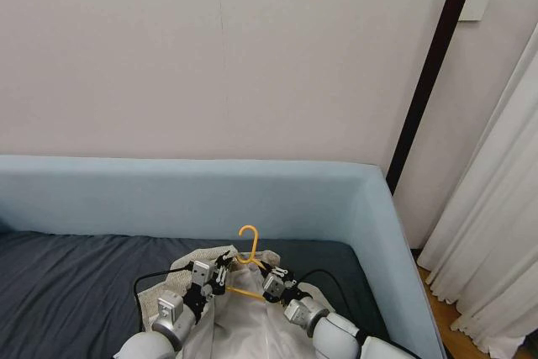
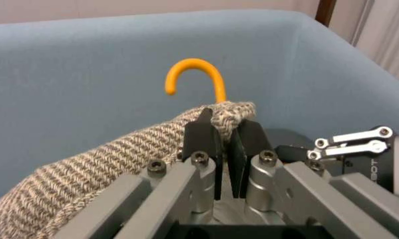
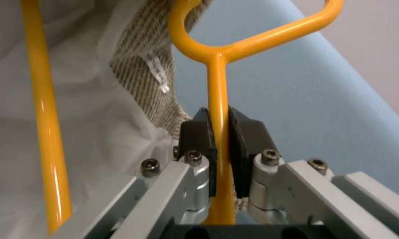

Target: Pick up the clothes from the sofa and hang them on the clothes hanger.

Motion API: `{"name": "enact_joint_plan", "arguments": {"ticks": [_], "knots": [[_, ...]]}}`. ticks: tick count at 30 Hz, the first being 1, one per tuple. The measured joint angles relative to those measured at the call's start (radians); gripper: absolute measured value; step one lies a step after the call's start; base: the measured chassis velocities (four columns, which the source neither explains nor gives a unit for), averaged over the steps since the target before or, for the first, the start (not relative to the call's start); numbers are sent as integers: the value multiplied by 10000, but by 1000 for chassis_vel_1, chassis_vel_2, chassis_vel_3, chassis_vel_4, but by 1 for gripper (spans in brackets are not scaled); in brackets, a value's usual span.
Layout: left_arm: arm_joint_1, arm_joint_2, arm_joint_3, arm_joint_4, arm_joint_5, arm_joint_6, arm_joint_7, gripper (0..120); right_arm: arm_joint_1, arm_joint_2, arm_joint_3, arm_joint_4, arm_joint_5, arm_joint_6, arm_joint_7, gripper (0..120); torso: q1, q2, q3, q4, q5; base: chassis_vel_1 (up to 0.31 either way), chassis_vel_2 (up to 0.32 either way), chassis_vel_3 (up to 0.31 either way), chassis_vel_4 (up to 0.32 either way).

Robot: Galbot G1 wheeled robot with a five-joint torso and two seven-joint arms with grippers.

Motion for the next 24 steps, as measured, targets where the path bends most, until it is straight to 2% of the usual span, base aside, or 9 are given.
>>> {"name": "enact_joint_plan", "arguments": {"ticks": [8,10,15,24], "knots": [[-686,-136,717,29,113,122,95,2,-54,192,3,-14,-285,33,-19,5,0,0,0,-2,2,0,0,0,0],[-393,15,807,-147,305,109,185,2,-47,208,93,-59,-161,0,8,5,0,0,0,-3,2,0,0,0,0],[772,318,320,-392,691,-178,338,2,-39,34,337,-84,64,5,69,5,0,1,-2,4,1,0,0,0,0],[1325,149,100,-469,820,-114,339,2,-43,-46,478,64,193,-6,121,5,0,2,-1,0,1,0,0,0,0]]}}
